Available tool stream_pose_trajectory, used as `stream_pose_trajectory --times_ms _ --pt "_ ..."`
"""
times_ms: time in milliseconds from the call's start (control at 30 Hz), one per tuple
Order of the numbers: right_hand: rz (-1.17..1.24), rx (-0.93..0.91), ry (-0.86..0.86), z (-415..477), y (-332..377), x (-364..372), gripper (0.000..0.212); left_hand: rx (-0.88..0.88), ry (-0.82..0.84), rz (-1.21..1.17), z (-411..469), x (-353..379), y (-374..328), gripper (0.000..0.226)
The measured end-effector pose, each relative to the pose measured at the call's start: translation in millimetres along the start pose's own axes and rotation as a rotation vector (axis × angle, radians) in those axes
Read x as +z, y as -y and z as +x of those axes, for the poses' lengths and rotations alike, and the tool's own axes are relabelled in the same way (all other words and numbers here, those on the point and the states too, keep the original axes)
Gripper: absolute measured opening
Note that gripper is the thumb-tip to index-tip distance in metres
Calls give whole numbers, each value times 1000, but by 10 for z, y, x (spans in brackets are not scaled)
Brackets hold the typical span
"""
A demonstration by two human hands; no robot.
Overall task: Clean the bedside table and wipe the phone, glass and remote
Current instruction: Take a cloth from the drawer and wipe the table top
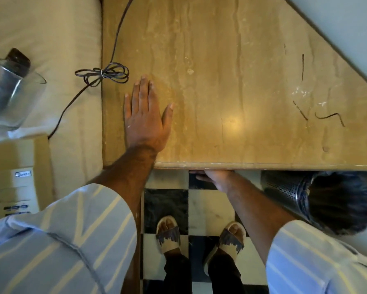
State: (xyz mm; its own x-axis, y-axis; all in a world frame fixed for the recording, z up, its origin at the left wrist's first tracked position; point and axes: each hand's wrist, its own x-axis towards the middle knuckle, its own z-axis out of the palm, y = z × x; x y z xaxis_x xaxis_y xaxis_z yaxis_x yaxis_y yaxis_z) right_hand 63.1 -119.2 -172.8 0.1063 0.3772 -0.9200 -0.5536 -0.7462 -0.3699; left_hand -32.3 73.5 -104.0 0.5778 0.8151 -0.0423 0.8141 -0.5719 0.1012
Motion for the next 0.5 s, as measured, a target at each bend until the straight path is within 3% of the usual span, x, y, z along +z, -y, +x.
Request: stream_pose_trajectory --times_ms 67,200,333,500 --pt "4 13 -14 11 -50 70 24 1 -7 1 7 7 -17 74" --pt "23 96 -57 -84 -146 320 42 2 -32 -6 5 20 18 72" --pt "72 91 -88 -342 -328 417 27 6 -40 -12 -12 2 -4 70" --pt "-27 171 -53 -689 -944 449 29 4 -26 -13 -28 -4 4 71"
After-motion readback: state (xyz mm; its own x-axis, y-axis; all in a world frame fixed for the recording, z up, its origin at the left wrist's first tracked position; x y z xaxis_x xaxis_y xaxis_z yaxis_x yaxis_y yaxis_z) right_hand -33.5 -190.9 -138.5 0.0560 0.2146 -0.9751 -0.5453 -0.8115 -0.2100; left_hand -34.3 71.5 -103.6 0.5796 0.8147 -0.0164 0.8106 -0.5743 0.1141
